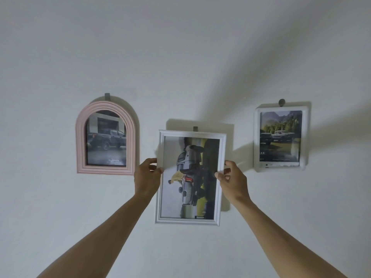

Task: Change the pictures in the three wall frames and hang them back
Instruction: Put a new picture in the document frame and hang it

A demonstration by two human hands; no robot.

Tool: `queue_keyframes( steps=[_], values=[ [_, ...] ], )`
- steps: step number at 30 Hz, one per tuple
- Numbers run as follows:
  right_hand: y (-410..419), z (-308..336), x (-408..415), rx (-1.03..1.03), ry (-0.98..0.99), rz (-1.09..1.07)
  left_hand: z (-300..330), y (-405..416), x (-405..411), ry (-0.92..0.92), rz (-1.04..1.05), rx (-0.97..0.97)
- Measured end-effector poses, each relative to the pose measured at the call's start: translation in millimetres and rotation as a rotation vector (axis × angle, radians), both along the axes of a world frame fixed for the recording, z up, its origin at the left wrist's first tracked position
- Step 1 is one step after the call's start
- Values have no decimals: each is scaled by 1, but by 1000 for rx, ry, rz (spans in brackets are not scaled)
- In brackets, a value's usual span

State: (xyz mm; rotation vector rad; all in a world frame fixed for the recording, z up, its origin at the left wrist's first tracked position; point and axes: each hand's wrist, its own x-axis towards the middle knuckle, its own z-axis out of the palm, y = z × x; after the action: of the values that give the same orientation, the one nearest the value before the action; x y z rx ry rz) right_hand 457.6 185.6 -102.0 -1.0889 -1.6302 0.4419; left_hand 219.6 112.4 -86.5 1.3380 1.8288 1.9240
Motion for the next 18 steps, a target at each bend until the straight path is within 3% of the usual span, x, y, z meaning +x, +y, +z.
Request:
queue_keyframes(
  steps=[8,18],
  values=[
    [-15,-2,-1,1,-23,17,-3,-32,-4,47,-55,17],
    [-56,-62,-30,-204,-88,38,-45,-90,-39,95,-178,-178]
  ],
)
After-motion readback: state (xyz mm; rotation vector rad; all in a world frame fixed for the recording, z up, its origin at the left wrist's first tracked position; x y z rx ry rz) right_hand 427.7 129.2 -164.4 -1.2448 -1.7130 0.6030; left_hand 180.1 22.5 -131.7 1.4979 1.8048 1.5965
